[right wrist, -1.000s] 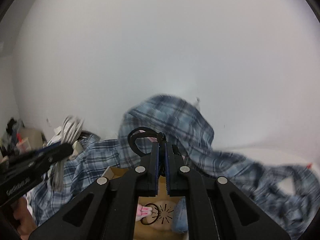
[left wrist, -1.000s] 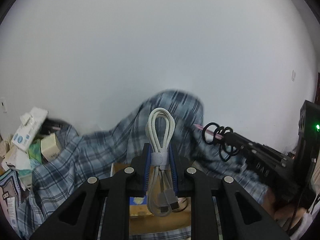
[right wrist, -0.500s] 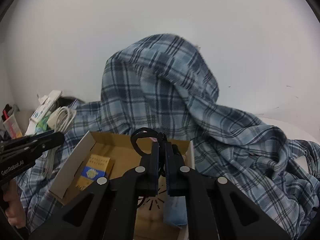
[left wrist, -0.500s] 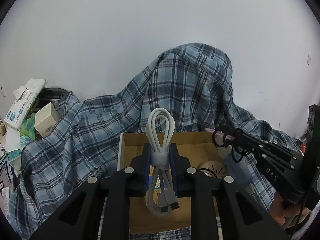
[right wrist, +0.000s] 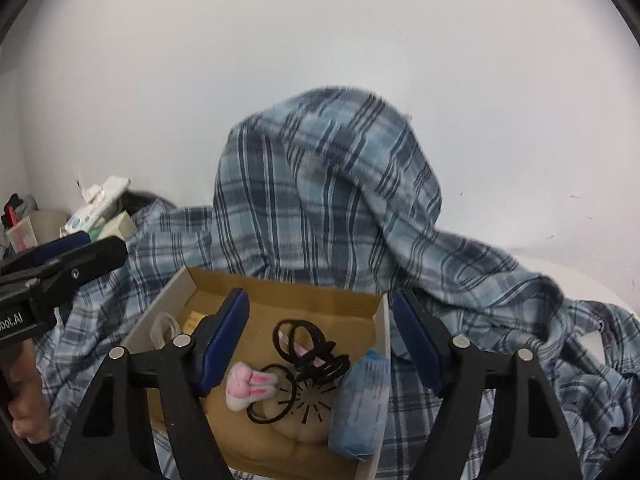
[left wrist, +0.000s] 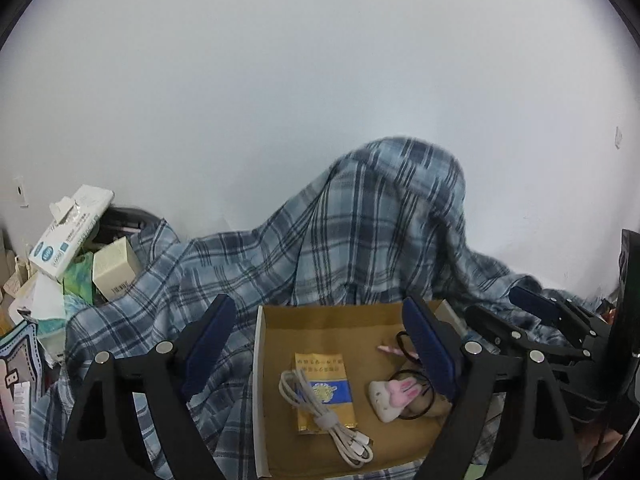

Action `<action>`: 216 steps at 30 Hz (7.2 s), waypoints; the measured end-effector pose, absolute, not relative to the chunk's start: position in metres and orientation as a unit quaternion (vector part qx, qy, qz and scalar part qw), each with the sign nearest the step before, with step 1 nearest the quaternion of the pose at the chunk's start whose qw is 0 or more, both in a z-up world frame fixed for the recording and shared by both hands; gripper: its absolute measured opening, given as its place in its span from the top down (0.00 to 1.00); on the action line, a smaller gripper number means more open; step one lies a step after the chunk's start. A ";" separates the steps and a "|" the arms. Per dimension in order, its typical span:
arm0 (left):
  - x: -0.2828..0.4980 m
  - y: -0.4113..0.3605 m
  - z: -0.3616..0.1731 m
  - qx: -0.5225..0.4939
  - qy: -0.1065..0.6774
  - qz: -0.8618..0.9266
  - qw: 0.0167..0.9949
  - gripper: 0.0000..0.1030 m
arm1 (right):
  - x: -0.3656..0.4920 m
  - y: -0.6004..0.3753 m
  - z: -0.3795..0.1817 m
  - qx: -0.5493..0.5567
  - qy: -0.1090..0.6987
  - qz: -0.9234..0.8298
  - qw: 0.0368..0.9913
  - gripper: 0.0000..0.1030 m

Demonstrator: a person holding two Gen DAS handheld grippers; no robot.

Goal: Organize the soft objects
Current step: 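Lift both tools out of the box and back away, then lower the right tool onto the green felt pouch and close on it, then grasp the beige phone case with the left tool while the right tool holds the pouch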

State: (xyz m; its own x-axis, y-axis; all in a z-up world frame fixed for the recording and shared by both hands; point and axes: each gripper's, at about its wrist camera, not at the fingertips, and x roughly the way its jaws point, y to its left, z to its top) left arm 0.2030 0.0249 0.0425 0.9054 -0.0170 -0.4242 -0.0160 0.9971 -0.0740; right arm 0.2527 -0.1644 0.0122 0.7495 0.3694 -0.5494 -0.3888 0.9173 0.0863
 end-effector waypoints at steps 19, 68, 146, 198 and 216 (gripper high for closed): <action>0.051 -0.013 0.083 -0.007 0.123 -0.050 0.991 0.16 | 0.128 -0.218 0.098 -0.030 0.194 0.198 0.960 0.29; 0.063 -0.017 -0.024 -0.005 0.221 -0.045 0.974 0.00 | 0.108 -0.243 0.001 -0.054 0.269 0.196 0.941 0.00; 0.054 -0.023 -0.017 0.010 0.199 -0.045 0.979 0.00 | 0.137 -0.183 -0.052 -0.090 0.459 0.200 0.861 0.95; 0.114 -0.085 -0.096 0.113 0.481 -0.220 0.841 0.15 | 0.099 -0.246 -0.017 -0.085 0.372 0.219 0.898 0.95; 0.094 -0.071 -0.066 0.094 0.391 -0.197 0.894 0.25 | 0.099 -0.245 -0.016 -0.082 0.372 0.215 0.899 0.95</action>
State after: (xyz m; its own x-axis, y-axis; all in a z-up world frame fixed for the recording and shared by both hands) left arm 0.0939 -0.0706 -0.0665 0.6165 -0.2785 -0.7364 0.4258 0.9047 0.0143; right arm 0.0993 -0.2452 -0.0158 0.6315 0.3255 -0.7037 -0.4477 0.8941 0.0119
